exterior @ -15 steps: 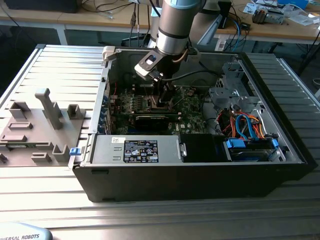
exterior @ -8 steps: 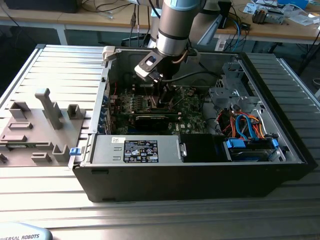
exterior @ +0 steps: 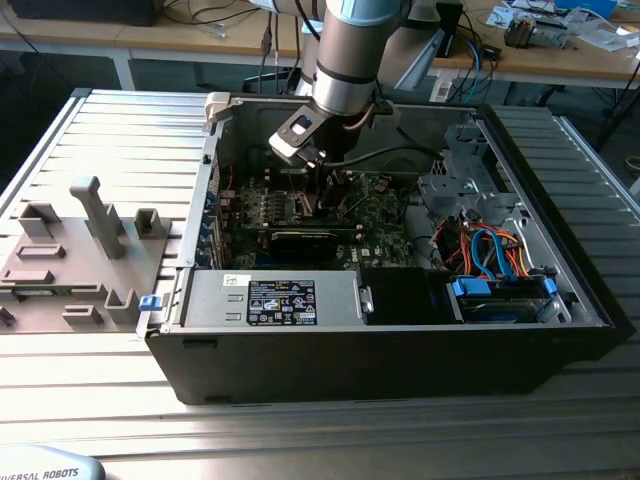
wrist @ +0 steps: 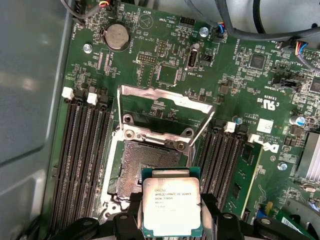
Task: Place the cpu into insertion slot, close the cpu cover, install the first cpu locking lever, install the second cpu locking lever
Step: 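Place the cpu into insertion slot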
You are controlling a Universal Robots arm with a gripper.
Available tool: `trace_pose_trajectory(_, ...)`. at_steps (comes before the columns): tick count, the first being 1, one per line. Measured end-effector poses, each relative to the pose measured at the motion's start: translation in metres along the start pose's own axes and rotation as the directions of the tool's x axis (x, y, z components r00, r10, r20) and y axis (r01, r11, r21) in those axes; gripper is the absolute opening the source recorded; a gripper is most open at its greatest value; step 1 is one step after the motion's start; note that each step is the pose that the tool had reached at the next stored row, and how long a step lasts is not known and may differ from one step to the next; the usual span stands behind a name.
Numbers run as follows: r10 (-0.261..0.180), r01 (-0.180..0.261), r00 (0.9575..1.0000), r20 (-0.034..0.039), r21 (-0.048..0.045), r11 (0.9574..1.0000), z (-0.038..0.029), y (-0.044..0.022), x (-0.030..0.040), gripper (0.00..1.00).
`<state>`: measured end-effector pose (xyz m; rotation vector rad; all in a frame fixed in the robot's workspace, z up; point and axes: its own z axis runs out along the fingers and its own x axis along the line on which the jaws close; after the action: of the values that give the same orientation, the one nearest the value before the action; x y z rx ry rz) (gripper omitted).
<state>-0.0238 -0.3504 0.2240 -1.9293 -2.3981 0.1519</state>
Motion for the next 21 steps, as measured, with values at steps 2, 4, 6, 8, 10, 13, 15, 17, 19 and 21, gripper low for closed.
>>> trace_pose_trajectory(2,0.0,0.0,1.0,0.0,-0.0001,1.0,0.0003,0.0,0.0,0.55)
trace_pose_trajectory(4,0.0,0.0,1.0,0.0,0.0,1.0,0.0006,0.0001,0.0,0.55)
trace_pose_trajectory(6,0.0,0.0,1.0,0.0,0.0,1.0,0.0009,0.0001,0.0,0.55)
trace_pose_trajectory(8,0.0,0.0,1.0,0.0,0.0,1.0,0.0012,0.0001,0.0,0.55)
trace_pose_trajectory(10,0.0,0.0,1.0,-0.0001,-0.0001,1.0,0.0014,0.0002,0.0,0.55)
trace_pose_trajectory(13,0.0,0.0,1.0,0.0,0.0,1.0,0.0018,0.0002,0.0,0.55)
trace_pose_trajectory(15,0.0,0.0,1.0,0.0,0.0,1.0,0.0021,0.0002,0.0,0.55)
trace_pose_trajectory(17,0.0,0.0,1.0,0.0002,0.0,1.0,0.0023,0.0003,0.0,0.55)
trace_pose_trajectory(19,0.0,0.0,1.0,0.0003,0.0,1.0,0.0026,0.0003,0.0,0.55)
trace_pose_trajectory(21,0.0,0.0,1.0,0.0002,0.0,1.0,0.0029,0.0003,0.0,0.55)
